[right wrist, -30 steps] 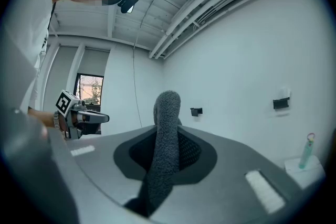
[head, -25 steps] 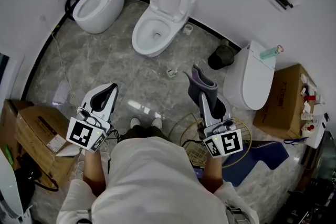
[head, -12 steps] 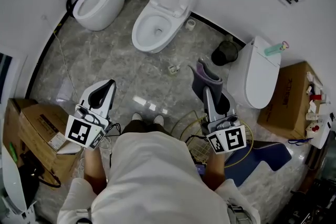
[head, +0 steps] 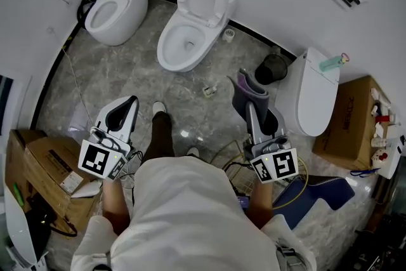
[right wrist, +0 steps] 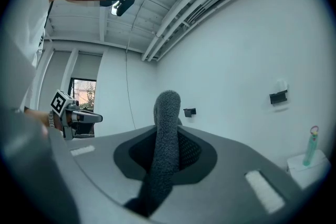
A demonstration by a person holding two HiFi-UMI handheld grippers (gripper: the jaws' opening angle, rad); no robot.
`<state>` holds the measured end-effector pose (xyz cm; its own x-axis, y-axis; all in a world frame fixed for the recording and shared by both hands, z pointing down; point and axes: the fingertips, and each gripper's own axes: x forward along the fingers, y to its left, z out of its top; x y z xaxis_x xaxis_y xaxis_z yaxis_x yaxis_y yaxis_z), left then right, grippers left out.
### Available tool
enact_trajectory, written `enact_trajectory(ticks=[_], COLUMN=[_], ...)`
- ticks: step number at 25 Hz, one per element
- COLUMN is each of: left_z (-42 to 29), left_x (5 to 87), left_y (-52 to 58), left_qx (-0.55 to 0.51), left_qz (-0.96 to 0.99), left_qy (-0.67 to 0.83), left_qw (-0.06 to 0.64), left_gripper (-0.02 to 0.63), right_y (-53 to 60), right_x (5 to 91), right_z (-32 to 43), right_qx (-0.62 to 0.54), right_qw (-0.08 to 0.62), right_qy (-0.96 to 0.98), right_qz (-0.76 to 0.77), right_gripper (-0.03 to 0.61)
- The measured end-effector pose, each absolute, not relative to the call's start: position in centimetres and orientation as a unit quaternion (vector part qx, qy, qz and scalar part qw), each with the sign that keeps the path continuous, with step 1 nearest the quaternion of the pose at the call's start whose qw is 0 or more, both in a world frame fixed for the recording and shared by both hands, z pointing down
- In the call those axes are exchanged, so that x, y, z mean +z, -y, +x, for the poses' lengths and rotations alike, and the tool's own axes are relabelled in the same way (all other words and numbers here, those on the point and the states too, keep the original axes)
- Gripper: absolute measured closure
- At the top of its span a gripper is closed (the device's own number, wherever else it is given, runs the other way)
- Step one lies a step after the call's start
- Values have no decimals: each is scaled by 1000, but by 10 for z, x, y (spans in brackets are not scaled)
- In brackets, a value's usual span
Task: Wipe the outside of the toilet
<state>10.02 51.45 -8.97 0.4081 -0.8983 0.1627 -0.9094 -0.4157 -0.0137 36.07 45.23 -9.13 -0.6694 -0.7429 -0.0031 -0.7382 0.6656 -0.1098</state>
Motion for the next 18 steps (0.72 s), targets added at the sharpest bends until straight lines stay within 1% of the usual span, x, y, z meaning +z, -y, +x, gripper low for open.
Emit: enact_trajectory(ticks=[7, 12, 18], left_z=[62, 9, -63], left_x=[-65, -47, -33], left_y=[-440, -352, -250], left_qx=[59, 52, 55], left_qz=[856, 864, 878], left_qy=[511, 494, 463], left_qw=[55, 84, 109], left_gripper=[615, 615, 615], right_y=[-394, -320, -226], right_x=[-74, -59, -50], right_z=[325, 281, 210], right_qx=[-53, -73, -88], right_qw=[0, -28, -53], right_qy=[-899, -883, -865], right_qz=[-435, -463, -492], right_gripper=[522, 522, 522])
